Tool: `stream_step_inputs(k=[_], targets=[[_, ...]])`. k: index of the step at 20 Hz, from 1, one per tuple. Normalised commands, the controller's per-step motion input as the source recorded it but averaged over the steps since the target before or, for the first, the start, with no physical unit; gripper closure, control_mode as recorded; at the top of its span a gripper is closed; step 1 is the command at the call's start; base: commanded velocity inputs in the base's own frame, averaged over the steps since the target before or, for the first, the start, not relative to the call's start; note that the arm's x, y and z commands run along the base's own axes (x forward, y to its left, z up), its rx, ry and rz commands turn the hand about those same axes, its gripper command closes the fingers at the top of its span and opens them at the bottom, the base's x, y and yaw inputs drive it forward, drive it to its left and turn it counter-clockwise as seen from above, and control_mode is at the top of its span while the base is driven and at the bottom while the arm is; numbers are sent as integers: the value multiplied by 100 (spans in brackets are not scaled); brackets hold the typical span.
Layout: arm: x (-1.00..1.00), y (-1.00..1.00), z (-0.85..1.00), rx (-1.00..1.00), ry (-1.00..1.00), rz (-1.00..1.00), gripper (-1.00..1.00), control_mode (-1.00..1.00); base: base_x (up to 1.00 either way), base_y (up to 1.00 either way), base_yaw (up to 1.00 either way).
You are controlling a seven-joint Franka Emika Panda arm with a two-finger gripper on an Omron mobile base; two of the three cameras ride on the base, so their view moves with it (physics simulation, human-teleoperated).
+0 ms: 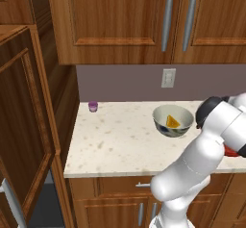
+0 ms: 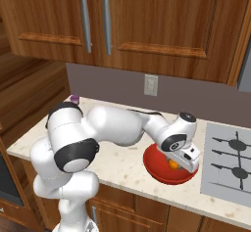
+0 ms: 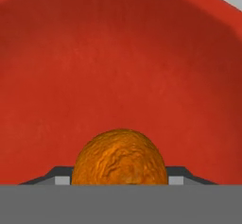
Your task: Pick both bowls and place them on the counter. Then place the tangerine in one bowl and place the cheese in the other bowl.
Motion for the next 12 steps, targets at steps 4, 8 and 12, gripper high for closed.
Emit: stream_step_inputs(k=[4,8,12], targets=[[10,17,-18,0,0,0,100,-100,0,0,0],[14,9,-16,0,0,0,100,-100,0,0,0],[15,8,-20,0,3,0,100,-100,0,0,0]])
